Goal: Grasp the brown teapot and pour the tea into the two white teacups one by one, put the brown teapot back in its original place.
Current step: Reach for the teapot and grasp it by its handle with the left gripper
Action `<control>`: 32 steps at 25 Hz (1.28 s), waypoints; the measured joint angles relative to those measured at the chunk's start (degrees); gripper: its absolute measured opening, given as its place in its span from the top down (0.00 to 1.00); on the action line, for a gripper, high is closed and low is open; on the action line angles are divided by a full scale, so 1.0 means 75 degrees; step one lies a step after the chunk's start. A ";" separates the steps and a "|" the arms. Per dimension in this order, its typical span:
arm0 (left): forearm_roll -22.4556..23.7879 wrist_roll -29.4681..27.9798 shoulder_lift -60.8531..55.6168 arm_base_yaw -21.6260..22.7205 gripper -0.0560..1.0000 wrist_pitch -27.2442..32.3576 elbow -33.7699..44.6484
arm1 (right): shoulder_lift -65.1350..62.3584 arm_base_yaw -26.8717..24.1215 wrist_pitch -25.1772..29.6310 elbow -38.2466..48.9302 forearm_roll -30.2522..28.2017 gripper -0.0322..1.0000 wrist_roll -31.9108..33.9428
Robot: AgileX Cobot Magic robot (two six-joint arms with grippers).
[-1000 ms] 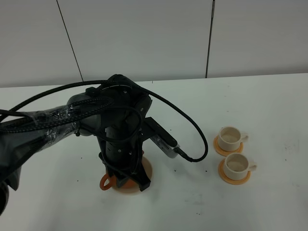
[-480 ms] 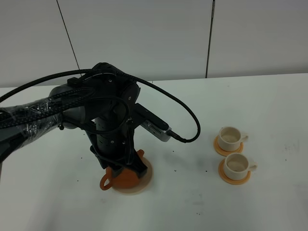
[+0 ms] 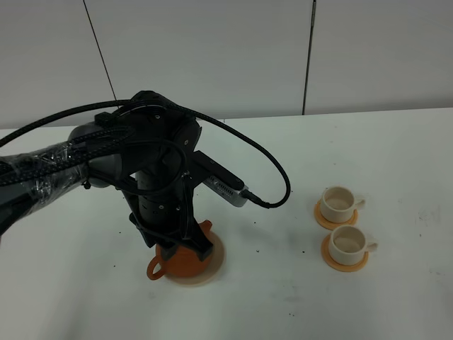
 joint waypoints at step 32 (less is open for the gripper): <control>-0.0435 0.1528 0.0334 0.0398 0.61 0.0000 0.0246 | 0.0000 0.0000 0.0000 0.0000 0.0000 0.68 -0.0002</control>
